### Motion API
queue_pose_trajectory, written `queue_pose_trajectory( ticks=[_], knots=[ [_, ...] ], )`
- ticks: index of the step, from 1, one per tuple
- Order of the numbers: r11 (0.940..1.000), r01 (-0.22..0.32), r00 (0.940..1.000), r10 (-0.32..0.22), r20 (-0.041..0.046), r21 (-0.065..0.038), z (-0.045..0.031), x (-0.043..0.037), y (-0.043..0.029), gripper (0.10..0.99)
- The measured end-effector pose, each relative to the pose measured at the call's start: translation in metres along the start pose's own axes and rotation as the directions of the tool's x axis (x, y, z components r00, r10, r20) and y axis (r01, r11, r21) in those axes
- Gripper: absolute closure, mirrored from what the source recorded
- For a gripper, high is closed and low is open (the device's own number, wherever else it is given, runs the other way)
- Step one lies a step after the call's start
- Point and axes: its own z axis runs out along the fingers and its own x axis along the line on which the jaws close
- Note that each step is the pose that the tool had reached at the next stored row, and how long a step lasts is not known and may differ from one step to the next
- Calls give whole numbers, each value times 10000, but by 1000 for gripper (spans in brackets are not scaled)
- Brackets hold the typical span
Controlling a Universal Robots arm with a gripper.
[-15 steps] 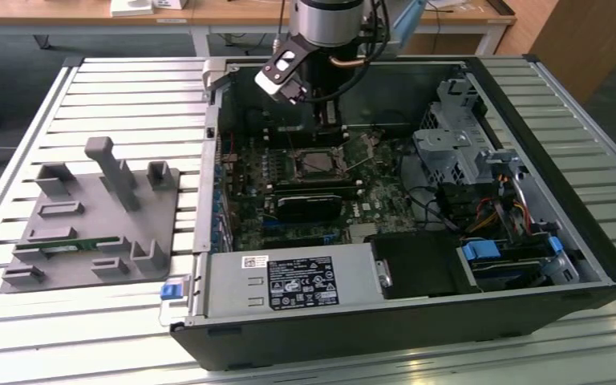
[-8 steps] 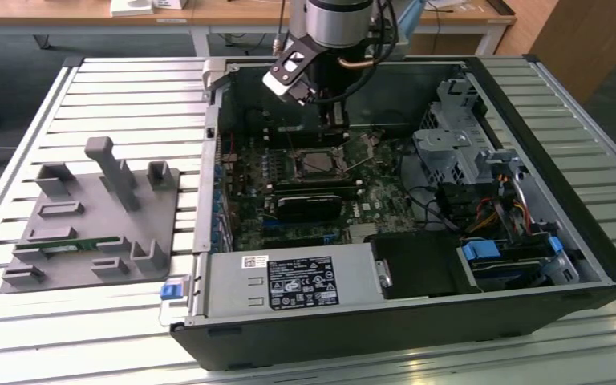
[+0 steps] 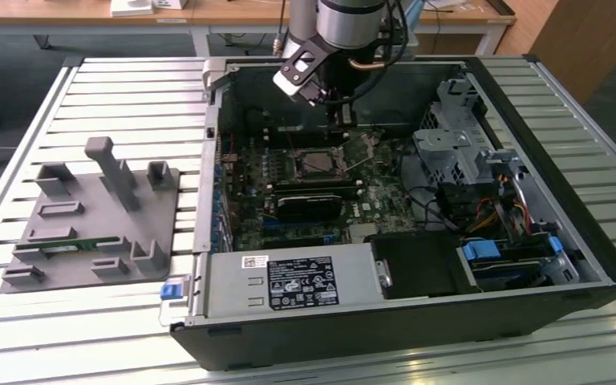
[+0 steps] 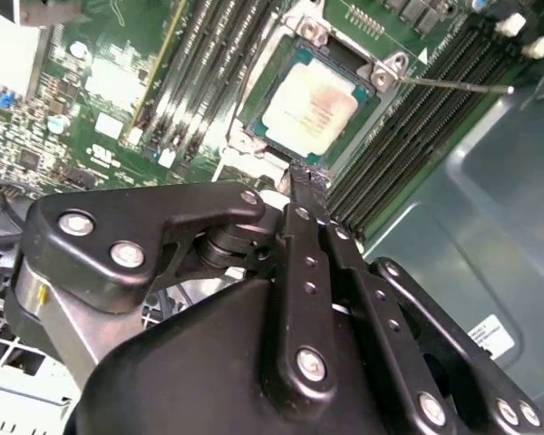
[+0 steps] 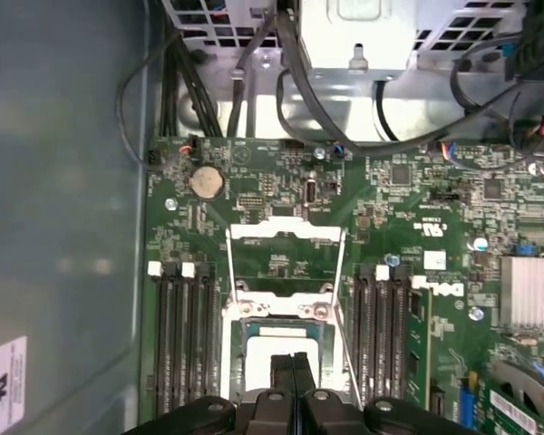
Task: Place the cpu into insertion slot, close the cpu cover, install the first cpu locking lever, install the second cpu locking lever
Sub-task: 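Close the cpu cover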
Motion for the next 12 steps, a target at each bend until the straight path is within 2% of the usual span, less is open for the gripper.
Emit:
queue_pose_trajectory(
  ticks=[8, 12],
  knots=[
    [10000, 62, 10000, -62, -13, 49, 33, -2, 108, 980],
    [9995, 295, 9996, -295, -18, 61, 48, -3, 139, 980]
  ],
)
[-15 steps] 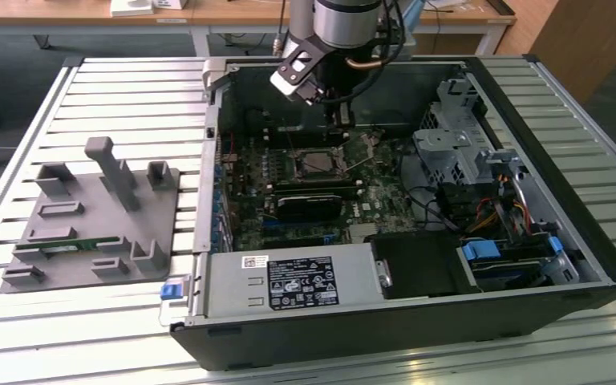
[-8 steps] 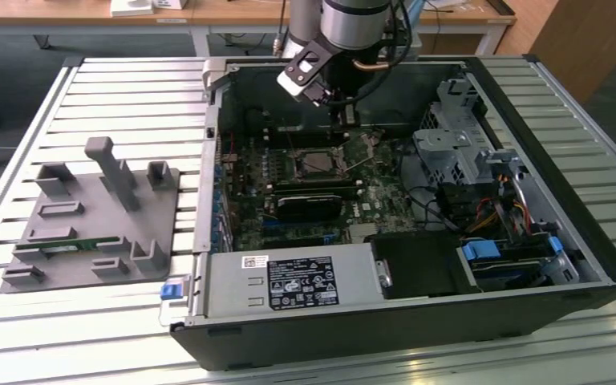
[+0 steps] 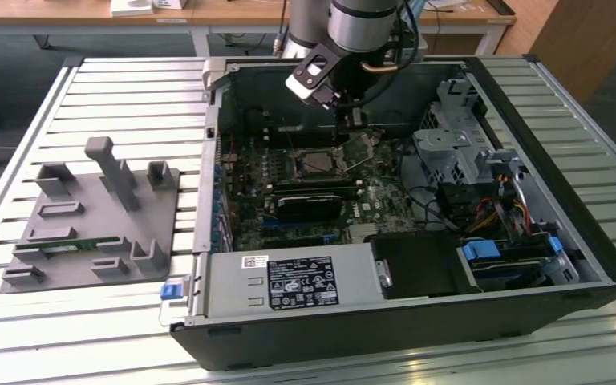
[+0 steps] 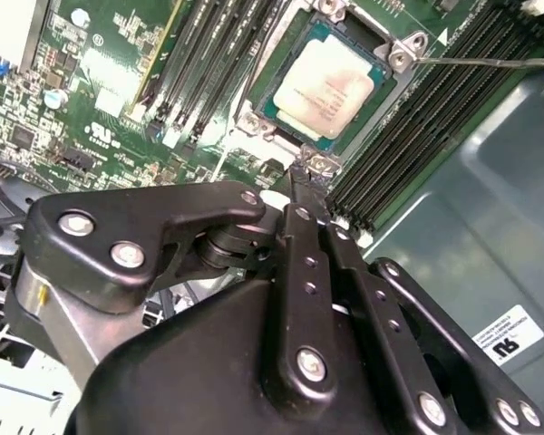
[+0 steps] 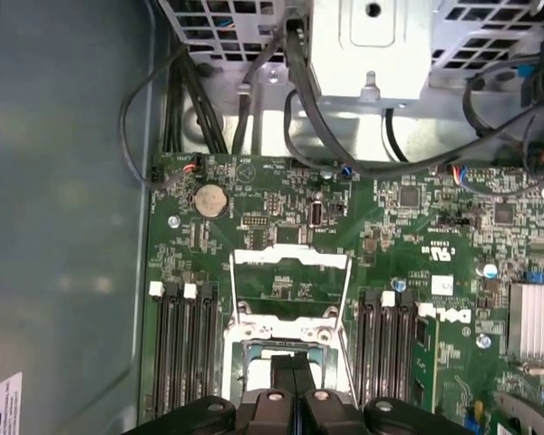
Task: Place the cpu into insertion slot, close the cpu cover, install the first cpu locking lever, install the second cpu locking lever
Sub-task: 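Close the cpu cover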
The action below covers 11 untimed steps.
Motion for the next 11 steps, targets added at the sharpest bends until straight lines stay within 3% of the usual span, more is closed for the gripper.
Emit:
queue_pose_trajectory(
  ticks=[6, 11],
  knots=[
    [10000, 29, 10000, -29, 0, 3, 15, 1, 53, 980],
    [10000, 30, 10000, -30, -2, 3, 29, 4, 162, 980]
  ],
)
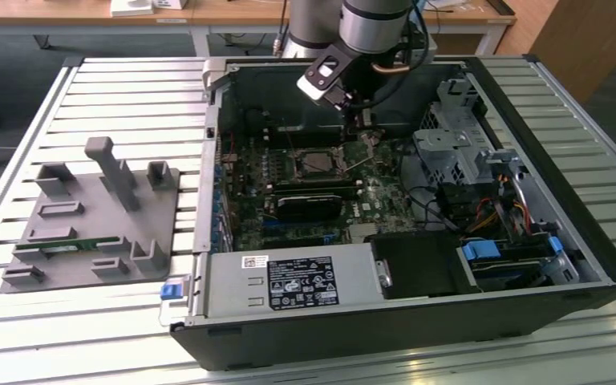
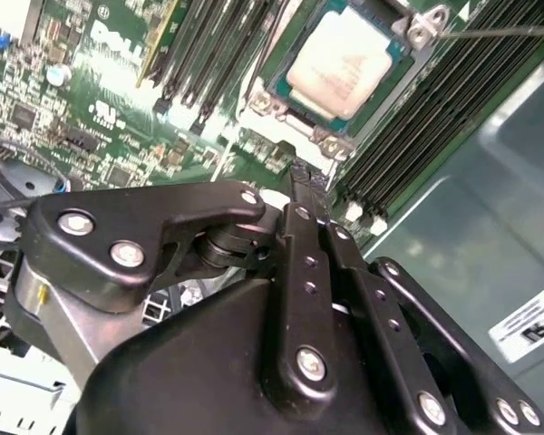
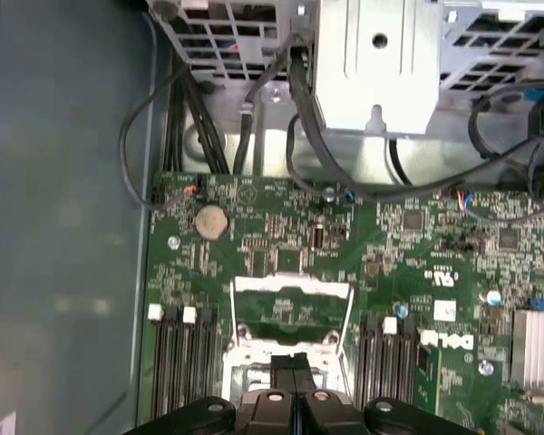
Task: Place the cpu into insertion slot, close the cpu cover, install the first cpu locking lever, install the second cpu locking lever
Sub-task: 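Close the cpu cover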
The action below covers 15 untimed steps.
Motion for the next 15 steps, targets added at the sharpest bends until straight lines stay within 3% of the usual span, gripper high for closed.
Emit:
queue_pose_trajectory(
  ticks=[15],
  knots=[
    [10000, 0, 10000, 0, 5, 1, 42, 6, 179, 980]
  ],
)
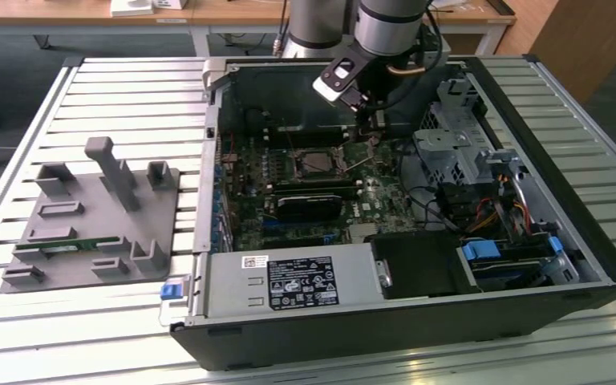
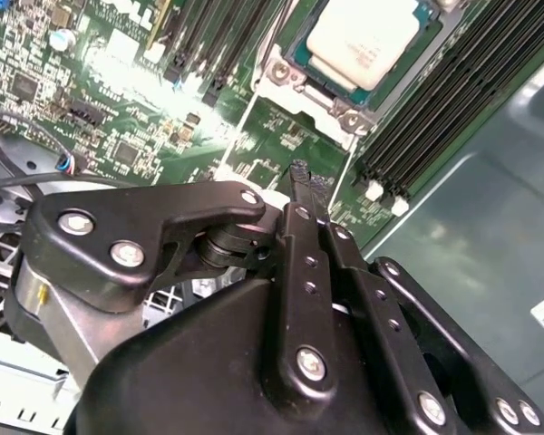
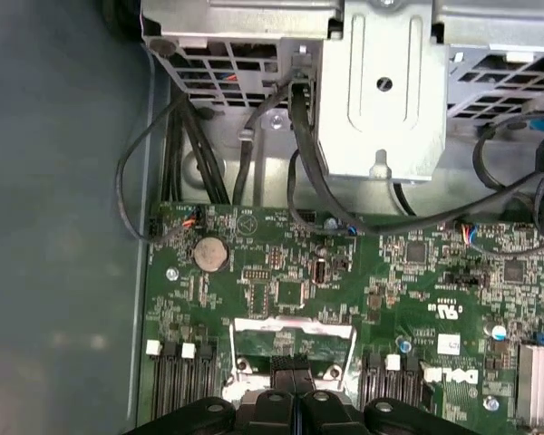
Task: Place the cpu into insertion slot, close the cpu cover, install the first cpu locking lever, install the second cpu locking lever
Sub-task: 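Close the cpu cover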
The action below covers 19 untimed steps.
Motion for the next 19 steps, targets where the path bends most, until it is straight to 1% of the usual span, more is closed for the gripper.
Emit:
queue_pose_trajectory(
  ticks=[5, 11, 19],
  knots=[
    [10000, 0, 10000, 0, 0, 0, 7, 3, 71, 980],
    [10000, 0, 10000, 0, 0, 0, 13, 7, 126, 980],
    [10000, 0, 10000, 0, -2, 3, 22, 14, 225, 980]
  ],
)
